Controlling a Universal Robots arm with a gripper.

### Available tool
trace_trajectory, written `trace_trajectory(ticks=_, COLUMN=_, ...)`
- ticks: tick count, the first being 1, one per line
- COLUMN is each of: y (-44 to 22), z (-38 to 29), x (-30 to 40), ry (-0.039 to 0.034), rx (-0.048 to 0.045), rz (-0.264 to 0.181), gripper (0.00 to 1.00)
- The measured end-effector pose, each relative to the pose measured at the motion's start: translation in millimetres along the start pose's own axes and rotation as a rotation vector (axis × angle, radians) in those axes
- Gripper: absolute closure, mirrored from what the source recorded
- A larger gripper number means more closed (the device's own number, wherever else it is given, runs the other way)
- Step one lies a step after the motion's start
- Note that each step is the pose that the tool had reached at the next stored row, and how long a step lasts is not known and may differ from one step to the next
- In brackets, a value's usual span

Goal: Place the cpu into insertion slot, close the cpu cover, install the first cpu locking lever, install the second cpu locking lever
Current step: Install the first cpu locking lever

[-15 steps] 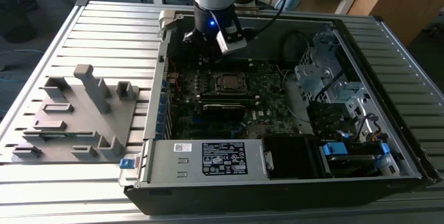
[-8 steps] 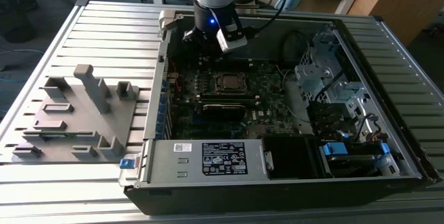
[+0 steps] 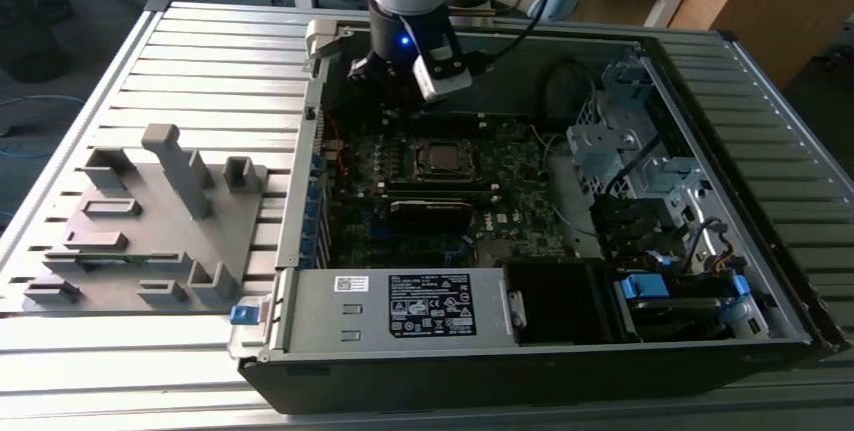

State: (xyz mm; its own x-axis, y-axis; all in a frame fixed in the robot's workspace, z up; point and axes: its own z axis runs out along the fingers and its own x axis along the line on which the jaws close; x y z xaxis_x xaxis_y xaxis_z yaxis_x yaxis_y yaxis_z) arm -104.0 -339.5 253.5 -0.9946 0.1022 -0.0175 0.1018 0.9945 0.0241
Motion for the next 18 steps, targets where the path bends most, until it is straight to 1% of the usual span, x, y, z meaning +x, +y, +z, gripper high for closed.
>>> trace_trajectory(ticks=3, y=-0.3, z=0.1, x=3.6, ry=0.0000, rx=-0.0001, rz=0.000, gripper=0.90)
trace_trajectory(ticks=6, y=-0.5, z=0.2, x=5.2, ry=0.0001, rx=-0.0002, rz=-0.001, gripper=0.90)
trace_trajectory(ticks=7, y=-0.6, z=0.2, x=5.7, ry=0.0011, rx=-0.0086, rz=-0.003, gripper=0.90)
trace_trajectory(ticks=8, y=-0.6, z=0.4, x=6.1, ry=0.0021, rx=-0.0199, rz=-0.004, gripper=0.90)
trace_trajectory(ticks=9, y=-0.7, z=0.4, x=6.3, ry=0.0029, rx=-0.0284, rz=-0.005, gripper=0.90)
trace_trajectory(ticks=10, y=-0.7, z=0.5, x=6.8, ry=0.0047, rx=-0.0438, rz=-0.007, gripper=0.90)
trace_trajectory(ticks=11, y=-0.7, z=0.5, x=7.1, ry=0.0055, rx=-0.0512, rz=-0.008, gripper=0.90)
trace_trajectory(ticks=12, y=-0.7, z=0.6, x=7.2, ry=0.0057, rx=-0.0543, rz=-0.008, gripper=0.90)
trace_trajectory(ticks=16, y=-0.8, z=0.8, x=7.4, ry=0.0058, rx=-0.0549, rz=-0.010, gripper=0.90)
trace_trajectory(ticks=18, y=-0.9, z=1.2, x=8.0, ry=0.0063, rx=-0.0552, rz=-0.020, gripper=0.90)
